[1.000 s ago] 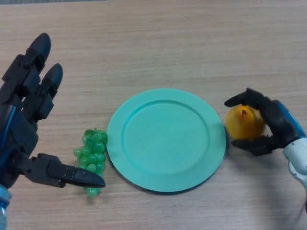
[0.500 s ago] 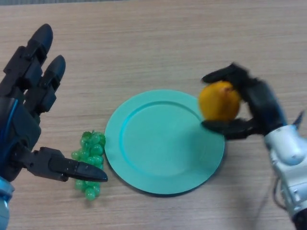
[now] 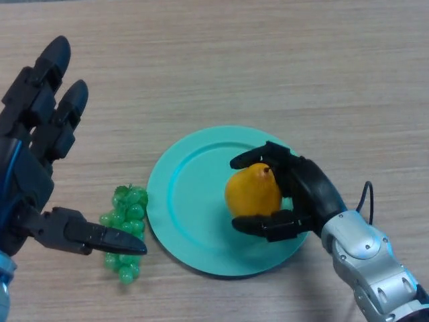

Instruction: Pick up the yellow pear and place it on the plate

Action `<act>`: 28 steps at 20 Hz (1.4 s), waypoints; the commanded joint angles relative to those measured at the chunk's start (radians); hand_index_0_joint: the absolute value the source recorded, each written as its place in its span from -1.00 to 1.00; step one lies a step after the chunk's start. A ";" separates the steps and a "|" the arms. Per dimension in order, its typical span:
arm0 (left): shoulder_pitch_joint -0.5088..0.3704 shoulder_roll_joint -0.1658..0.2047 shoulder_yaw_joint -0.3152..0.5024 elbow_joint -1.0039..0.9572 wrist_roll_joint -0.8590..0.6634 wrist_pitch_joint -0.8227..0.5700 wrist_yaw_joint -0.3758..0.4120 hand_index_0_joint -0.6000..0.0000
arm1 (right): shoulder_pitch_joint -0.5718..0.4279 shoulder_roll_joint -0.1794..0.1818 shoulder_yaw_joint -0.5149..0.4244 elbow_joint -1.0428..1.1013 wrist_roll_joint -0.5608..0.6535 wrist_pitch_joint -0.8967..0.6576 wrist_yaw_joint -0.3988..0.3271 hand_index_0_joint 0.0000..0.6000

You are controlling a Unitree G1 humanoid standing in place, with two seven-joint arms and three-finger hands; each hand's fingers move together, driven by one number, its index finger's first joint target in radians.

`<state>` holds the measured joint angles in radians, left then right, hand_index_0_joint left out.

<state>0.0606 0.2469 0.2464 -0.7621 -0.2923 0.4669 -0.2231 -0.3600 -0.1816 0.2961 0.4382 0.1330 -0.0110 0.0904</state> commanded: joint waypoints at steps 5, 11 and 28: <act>0.002 0.007 0.034 -0.066 0.037 -0.166 -0.002 1.00 | -0.045 -0.008 -0.048 -0.118 -0.047 -0.117 -0.017 -1.00; 0.021 -0.008 0.045 -0.101 0.015 -0.151 0.002 1.00 | -0.044 -0.008 -0.084 -0.205 -0.111 -0.113 -0.035 -1.00; -0.041 0.023 0.031 -0.023 -0.032 -0.157 0.045 1.00 | 0.429 -0.054 -0.445 -1.163 0.002 0.188 0.096 -1.00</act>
<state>0.0487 0.2327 0.2449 -0.7445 -0.3031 0.4450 -0.1741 0.0884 -0.2273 -0.1035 -0.6597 0.1287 0.2692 0.1848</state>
